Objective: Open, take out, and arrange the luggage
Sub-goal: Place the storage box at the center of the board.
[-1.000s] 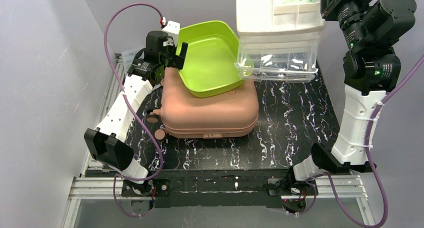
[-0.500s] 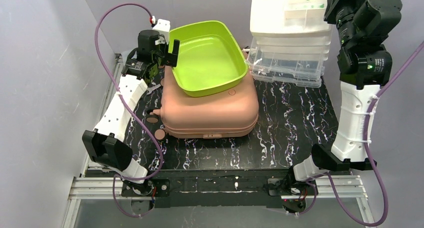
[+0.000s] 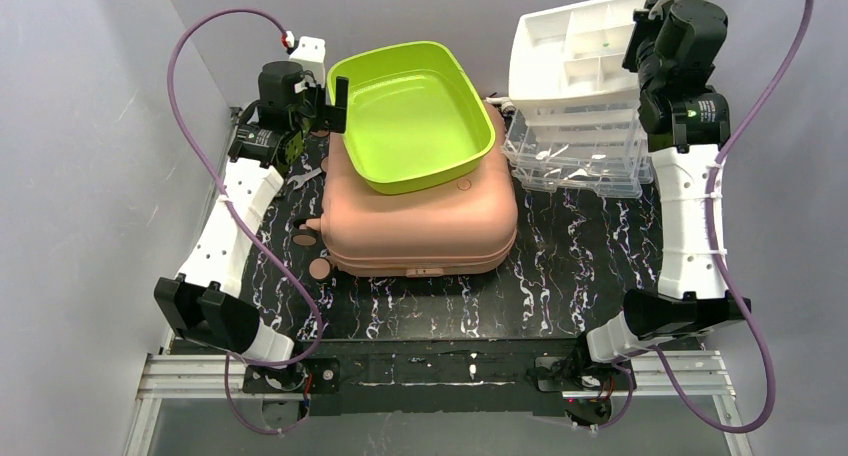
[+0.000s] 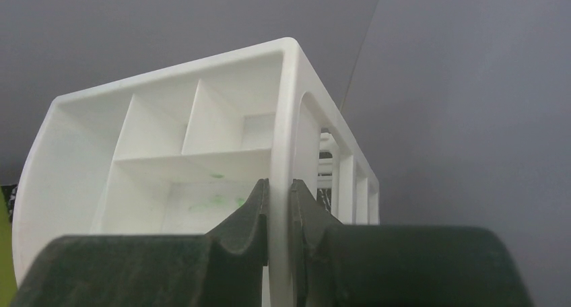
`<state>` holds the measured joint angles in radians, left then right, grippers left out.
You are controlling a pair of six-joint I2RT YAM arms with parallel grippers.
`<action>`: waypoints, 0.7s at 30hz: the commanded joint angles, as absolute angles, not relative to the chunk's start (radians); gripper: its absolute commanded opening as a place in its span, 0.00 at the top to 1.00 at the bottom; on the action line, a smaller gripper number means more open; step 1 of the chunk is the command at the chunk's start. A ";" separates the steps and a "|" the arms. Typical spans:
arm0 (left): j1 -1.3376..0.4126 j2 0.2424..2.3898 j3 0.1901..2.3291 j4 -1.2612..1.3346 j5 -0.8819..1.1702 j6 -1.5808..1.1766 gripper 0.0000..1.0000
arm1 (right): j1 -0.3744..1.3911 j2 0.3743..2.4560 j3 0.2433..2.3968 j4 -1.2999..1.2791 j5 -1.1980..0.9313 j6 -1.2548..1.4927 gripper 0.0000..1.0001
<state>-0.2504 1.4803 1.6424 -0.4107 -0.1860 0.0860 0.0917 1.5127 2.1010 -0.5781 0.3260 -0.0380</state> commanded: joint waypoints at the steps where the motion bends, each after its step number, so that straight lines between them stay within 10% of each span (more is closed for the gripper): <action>1: -0.245 1.421 1.623 -0.394 -0.171 0.073 0.02 | 0.084 1.425 2.054 -0.249 0.408 -0.068 0.99; 21: -0.241 1.401 1.625 -0.397 -0.153 0.064 0.02 | -0.172 1.403 1.705 -0.063 0.351 0.156 0.99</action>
<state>-0.2447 1.4593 1.6260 -0.4004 -0.1638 0.0799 -0.1505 1.4677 1.7584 -0.2974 0.3325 0.0387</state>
